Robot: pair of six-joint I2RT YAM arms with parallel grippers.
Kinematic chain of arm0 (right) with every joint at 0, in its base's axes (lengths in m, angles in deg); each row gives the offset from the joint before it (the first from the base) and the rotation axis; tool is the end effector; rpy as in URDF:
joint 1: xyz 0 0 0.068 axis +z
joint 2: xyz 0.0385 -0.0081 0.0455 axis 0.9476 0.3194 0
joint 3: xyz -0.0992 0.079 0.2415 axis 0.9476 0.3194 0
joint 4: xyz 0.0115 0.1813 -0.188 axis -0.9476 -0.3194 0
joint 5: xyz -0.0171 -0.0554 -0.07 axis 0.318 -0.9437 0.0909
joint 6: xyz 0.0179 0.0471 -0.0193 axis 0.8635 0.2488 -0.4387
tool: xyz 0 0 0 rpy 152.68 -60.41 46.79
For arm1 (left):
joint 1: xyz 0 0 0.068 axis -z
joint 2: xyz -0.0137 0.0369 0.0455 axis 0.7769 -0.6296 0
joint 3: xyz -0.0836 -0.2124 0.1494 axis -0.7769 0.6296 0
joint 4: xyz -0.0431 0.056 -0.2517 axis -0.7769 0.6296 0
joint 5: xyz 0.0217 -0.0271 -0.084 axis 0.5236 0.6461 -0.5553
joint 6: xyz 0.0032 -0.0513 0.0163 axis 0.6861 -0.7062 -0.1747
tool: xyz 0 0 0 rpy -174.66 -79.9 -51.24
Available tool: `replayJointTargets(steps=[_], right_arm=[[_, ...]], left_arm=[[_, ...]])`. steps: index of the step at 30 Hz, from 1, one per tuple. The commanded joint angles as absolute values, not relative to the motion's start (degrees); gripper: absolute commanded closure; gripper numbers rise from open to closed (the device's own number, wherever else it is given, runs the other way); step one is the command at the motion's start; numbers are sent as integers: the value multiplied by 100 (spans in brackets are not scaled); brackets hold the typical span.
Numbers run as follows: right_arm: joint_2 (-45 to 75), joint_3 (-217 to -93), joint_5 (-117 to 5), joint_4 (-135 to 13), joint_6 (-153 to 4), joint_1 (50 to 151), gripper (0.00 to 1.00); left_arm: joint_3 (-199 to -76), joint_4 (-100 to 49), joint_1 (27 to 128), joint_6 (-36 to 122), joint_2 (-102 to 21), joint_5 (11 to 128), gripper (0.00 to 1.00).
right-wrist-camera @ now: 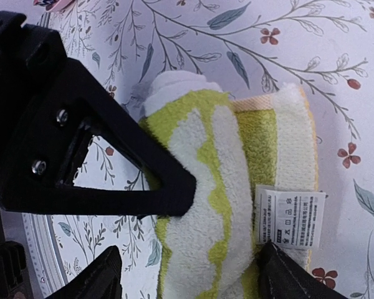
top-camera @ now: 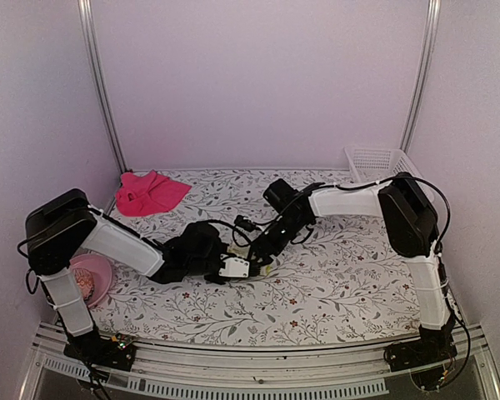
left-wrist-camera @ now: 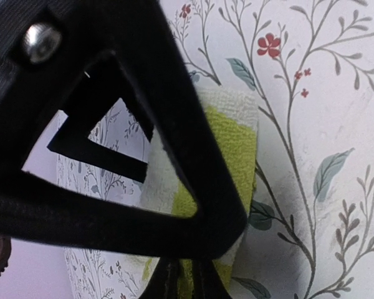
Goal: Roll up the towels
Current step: Pick up the towel from the center of the board.
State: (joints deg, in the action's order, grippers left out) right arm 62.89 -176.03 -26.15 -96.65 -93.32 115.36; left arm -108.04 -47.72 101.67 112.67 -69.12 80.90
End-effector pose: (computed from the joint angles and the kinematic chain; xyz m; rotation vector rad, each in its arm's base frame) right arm 0.3180 0.3373 0.1427 -1.4644 2.3618 1.0565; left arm 0.2169 -0.2621 0.1185 1.7864 1.3186 0.1284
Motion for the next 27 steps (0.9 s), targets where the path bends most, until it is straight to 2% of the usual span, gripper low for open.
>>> replayJointTargets(steps=[1, 11, 20, 27], right_arm=[[6027, -17491, -2697, -9764, -9281, 11334, 22], [6202, -17745, -2606, -10034, -9239, 11099, 19], [6497, -17946, -1792, -10331, -9503, 11098, 19], [6679, -17930, -1852, -10337, -9475, 11095, 19]], left_arm=[[-10840, -4089, 10131, 11165, -7075, 7866, 91], [-11005, -3945, 10141, 11203, -7141, 7932, 90], [-11207, -3763, 10138, 11240, -7220, 8011, 90], [-11337, -3645, 10136, 11219, -7261, 7969, 90]])
